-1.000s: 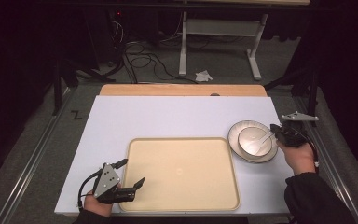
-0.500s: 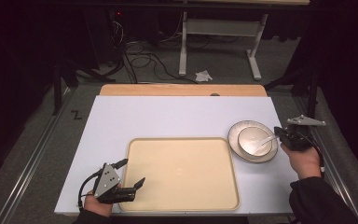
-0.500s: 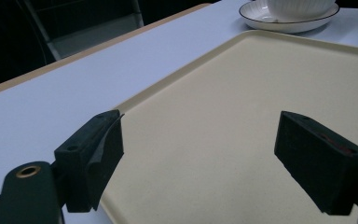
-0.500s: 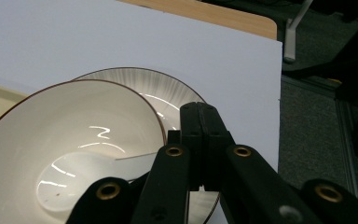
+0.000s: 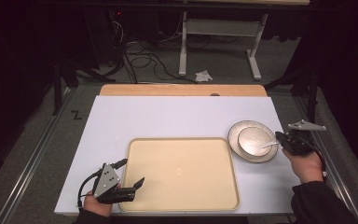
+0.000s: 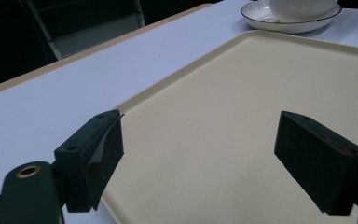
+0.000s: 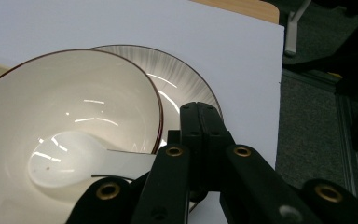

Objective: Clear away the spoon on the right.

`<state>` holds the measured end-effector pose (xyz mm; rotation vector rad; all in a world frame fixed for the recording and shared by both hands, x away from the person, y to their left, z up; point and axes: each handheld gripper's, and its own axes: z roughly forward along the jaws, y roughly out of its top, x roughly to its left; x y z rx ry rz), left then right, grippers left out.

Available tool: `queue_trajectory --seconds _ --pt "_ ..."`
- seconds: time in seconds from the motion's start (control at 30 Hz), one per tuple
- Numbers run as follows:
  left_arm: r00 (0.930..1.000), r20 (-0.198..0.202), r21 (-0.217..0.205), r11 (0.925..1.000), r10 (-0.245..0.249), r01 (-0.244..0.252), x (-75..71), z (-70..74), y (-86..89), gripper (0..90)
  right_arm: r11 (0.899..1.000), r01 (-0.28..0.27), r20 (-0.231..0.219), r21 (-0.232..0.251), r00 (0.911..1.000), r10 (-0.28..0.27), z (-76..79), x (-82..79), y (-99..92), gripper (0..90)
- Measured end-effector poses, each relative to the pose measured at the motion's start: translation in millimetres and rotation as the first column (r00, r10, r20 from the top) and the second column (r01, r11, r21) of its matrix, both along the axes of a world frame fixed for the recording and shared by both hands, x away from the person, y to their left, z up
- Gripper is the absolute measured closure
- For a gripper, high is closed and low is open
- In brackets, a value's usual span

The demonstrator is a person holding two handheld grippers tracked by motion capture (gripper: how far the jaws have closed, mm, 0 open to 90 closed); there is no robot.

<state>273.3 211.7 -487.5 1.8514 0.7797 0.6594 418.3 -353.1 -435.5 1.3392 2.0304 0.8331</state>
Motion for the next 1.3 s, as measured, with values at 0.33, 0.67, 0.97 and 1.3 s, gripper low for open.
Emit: queue_trajectory --seconds 0.33,0.67,0.97,1.3 --pt "1.0 -0.003 -0.004 1.0 0.006 -0.007 0.5 -0.7 0.2 15.9 0.998 -0.025 0.073 0.062 0.9971 0.02 -10.0 -39.5 1.1 90.0" --pt "0.9999 -0.011 -0.003 1.0 0.008 -0.008 1.5 -1.8 -0.1 15.9 0.991 0.013 0.205 0.13 0.978 -0.04 -16.2 -64.5 -3.5 90.0" --pt "0.9999 -0.012 0.006 1.0 0.006 -0.006 2.0 -2.1 -2.5 15.9 0.991 -0.026 0.162 0.131 0.9869 0.005 -34.8 -79.0 -0.6 90.0" --pt "0.9999 -0.011 0.003 1.0 0.007 -0.007 1.3 -1.6 -1.7 15.9 0.988 -0.111 0.148 0.105 0.9844 0.094 -37.0 -89.1 27.6 90.0"
